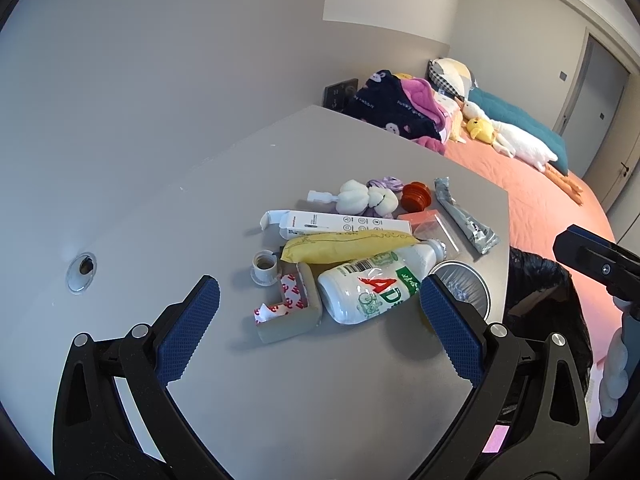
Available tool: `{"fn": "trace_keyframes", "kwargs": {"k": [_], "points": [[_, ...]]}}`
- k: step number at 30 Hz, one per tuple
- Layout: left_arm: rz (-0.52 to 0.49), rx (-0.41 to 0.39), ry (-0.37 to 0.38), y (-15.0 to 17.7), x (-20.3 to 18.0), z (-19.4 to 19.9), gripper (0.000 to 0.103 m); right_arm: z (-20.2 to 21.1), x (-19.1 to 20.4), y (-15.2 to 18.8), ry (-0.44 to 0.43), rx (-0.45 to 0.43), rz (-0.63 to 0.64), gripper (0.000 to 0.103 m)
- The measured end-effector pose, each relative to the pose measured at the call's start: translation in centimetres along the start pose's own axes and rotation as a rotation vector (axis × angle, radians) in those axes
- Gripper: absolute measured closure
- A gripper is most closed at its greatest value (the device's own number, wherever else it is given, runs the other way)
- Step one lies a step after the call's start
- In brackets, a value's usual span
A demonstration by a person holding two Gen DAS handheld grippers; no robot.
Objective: Collect trash
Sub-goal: 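Grasp the silver foil bowl with the right tool while the left tool grasps the patterned paper box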
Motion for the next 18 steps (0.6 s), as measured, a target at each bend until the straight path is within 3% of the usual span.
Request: {"fn": "trace_keyframes", "kwargs": {"k": [18], "points": [[-0.041,0.081,0.006,2.6,1.5,-3.6,0.006,-4.1,-0.4,3.1,0.049,0.097,0.029,0.002]]}}
Point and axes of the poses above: each gripper's, at about its wrist camera, not at the fingertips, and z roughly against the way its jaws point, x to its left, y to its underside, the point moved 9 cm from there along -z, roughly the way its jaws point, and after that the axes turned 5 degrees about -z, right-handed, at the moved point
